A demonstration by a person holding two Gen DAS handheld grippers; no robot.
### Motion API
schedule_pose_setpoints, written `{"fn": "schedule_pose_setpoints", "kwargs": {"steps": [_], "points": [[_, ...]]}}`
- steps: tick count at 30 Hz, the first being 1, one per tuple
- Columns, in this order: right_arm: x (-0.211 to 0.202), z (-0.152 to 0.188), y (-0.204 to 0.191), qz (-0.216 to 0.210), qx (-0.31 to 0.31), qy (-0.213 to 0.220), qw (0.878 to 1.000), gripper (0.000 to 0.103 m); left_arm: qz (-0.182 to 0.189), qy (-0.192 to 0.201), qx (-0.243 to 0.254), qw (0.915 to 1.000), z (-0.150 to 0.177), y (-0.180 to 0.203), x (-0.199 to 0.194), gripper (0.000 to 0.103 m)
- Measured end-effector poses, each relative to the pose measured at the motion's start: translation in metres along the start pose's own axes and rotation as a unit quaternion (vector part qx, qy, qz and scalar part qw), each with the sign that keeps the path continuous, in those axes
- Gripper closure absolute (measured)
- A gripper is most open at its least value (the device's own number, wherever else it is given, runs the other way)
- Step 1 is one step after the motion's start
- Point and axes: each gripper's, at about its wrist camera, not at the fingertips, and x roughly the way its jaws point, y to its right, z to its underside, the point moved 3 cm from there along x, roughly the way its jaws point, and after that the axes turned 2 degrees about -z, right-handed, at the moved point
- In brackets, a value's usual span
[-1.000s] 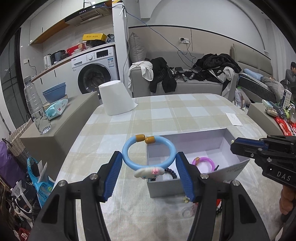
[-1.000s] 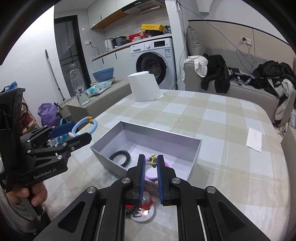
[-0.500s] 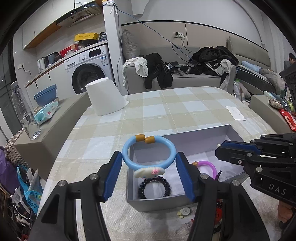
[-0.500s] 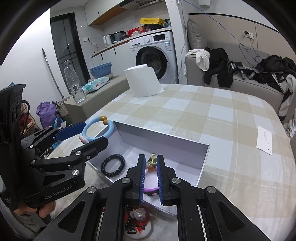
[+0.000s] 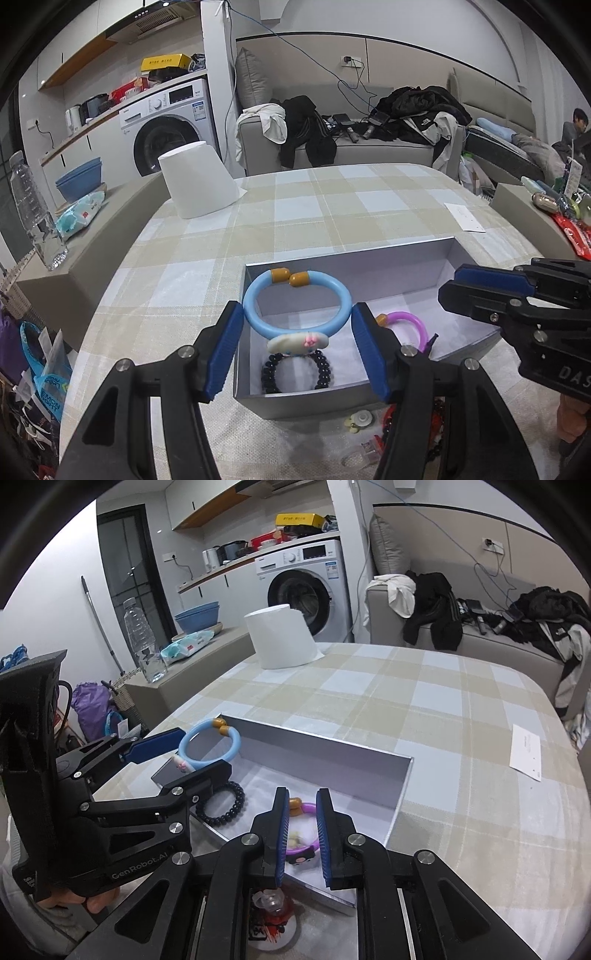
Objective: Organize jewelry
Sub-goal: 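Lower the blue bangle into the box with the left gripper while the right gripper releases the figurine there, then withdraw both open grippers from the box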
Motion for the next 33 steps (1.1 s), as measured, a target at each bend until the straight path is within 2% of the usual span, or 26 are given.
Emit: {"fn": "schedule_pose_setpoints", "kwargs": {"steps": [1, 2, 3, 4, 6, 8, 10, 12, 23, 33], "points": [[-0.004, 0.000, 0.000, 0.000, 0.000, 0.005, 1.000, 0.076, 0.002, 0.000, -0.002, 1.0000, 0.000, 0.000, -0.001, 0.046], [-0.008, 0.000, 0.000, 0.001, -0.001, 0.010, 1.000, 0.072, 0.002, 0.001, -0.004, 1.0000, 0.000, 0.000, -0.002, 0.041], [-0.012, -0.001, 0.000, 0.004, -0.001, 0.016, 1.000, 0.061, 0.004, 0.003, -0.007, 1.0000, -0.001, 0.000, -0.005, 0.031], [-0.016, -0.001, 0.000, 0.008, 0.000, 0.022, 1.000, 0.051, 0.009, 0.006, -0.011, 0.9999, -0.001, -0.001, -0.007, 0.026], [-0.025, -0.001, 0.002, 0.011, 0.003, 0.031, 0.999, 0.041, 0.017, 0.016, -0.024, 0.9994, -0.002, -0.002, -0.013, 0.011], [-0.033, 0.000, 0.005, 0.014, 0.007, 0.039, 0.999, 0.027, 0.019, 0.024, -0.031, 0.9991, -0.003, -0.004, -0.018, 0.005], [-0.040, 0.002, 0.006, 0.019, 0.013, 0.047, 0.999, 0.008, 0.008, 0.027, -0.032, 0.9991, -0.002, -0.005, -0.023, 0.001], [-0.046, 0.006, 0.007, 0.024, 0.016, 0.051, 0.998, 0.000, 0.004, 0.027, -0.030, 0.9992, 0.000, -0.006, -0.026, 0.001], [-0.044, 0.037, -0.010, 0.019, 0.000, 0.023, 1.000, 0.000, 0.016, -0.009, -0.056, 0.9983, 0.036, -0.022, -0.034, 0.001], [-0.026, 0.052, -0.012, 0.013, -0.002, -0.017, 1.000, 0.000, 0.015, -0.030, -0.038, 0.9987, 0.053, -0.018, -0.028, 0.001]]}}
